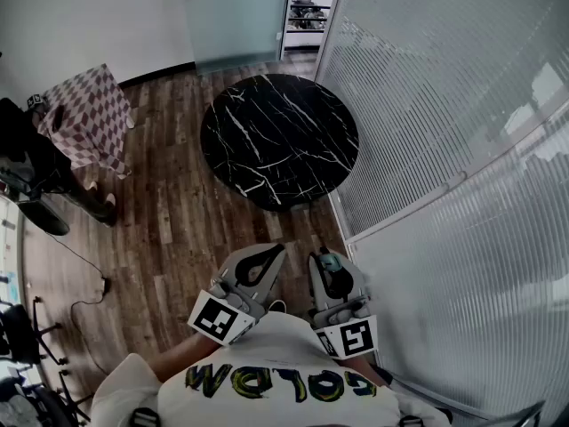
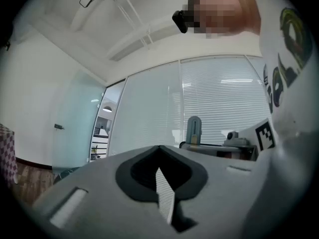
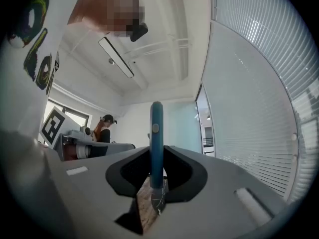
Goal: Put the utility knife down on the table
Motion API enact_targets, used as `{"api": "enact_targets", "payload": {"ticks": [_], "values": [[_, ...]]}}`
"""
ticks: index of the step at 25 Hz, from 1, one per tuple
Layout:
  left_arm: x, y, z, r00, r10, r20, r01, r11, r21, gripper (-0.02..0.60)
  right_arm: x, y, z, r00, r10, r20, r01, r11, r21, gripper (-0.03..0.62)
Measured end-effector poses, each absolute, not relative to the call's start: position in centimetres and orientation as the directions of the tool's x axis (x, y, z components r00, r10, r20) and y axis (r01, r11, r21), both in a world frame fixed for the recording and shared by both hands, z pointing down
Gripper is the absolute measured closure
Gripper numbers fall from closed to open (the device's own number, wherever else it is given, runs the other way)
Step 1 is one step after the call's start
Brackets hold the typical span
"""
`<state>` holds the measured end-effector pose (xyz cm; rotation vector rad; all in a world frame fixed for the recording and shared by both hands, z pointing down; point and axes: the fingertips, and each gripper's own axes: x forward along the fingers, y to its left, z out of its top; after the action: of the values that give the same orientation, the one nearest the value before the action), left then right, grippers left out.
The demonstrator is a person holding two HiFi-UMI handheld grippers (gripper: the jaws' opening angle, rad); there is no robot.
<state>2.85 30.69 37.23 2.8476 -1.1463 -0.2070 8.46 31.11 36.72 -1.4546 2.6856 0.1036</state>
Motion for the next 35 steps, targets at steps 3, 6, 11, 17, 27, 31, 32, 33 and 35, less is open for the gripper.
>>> {"api": "enact_targets", "payload": {"ticks": [3,6,11,17,27,31,32,33,35], "values": [[3.4,30.8,37.5,0.716,-0.692,-0.092,-0.685,-0.722,0.103,0.58,9.3,31.3,36.4,-0.545,-0.832,-0.106,-0.837,0.548,0.004,0.522],[4.4,30.9,37.5,0.717,-0.693,-0.078,-0.686,-0.721,0.098,0.58,10.6,31.5,36.2,-0.548,-0.829,-0.116,-0.831,0.555,-0.04,0.52],[7.0,31.3,37.5,0.721,-0.691,-0.055,-0.683,-0.721,0.116,0.58,12.9,31.9,35.3,-0.555,-0.823,-0.122,-0.828,0.561,-0.018,0.52],[9.7,32.2,36.7,0.713,-0.695,-0.09,-0.685,-0.718,0.121,0.58,14.3,32.7,35.4,-0.577,-0.808,-0.119,-0.813,0.582,-0.01,0.52],[9.2,30.5,39.0,0.688,-0.724,-0.051,-0.712,-0.687,0.143,0.58,15.2,31.2,37.6,-0.576,-0.811,-0.1,-0.812,0.582,-0.041,0.52],[8.6,28.3,39.9,0.695,-0.718,-0.052,-0.704,-0.693,0.154,0.58,14.5,29.2,38.6,-0.576,-0.813,-0.086,-0.814,0.58,-0.036,0.52],[8.4,27.5,40.1,0.697,-0.715,-0.053,-0.701,-0.695,0.159,0.58,14.3,28.4,38.7,-0.574,-0.814,-0.085,-0.815,0.579,-0.035,0.52],[8.2,26.6,40.2,0.699,-0.713,-0.055,-0.699,-0.697,0.163,0.58,13.9,27.6,38.7,-0.573,-0.815,-0.084,-0.816,0.577,-0.033,0.52],[7.6,24.7,40.4,0.701,-0.711,-0.058,-0.695,-0.699,0.17,0.58,13.0,25.7,38.7,-0.574,-0.815,-0.081,-0.816,0.578,-0.027,0.52]]}}
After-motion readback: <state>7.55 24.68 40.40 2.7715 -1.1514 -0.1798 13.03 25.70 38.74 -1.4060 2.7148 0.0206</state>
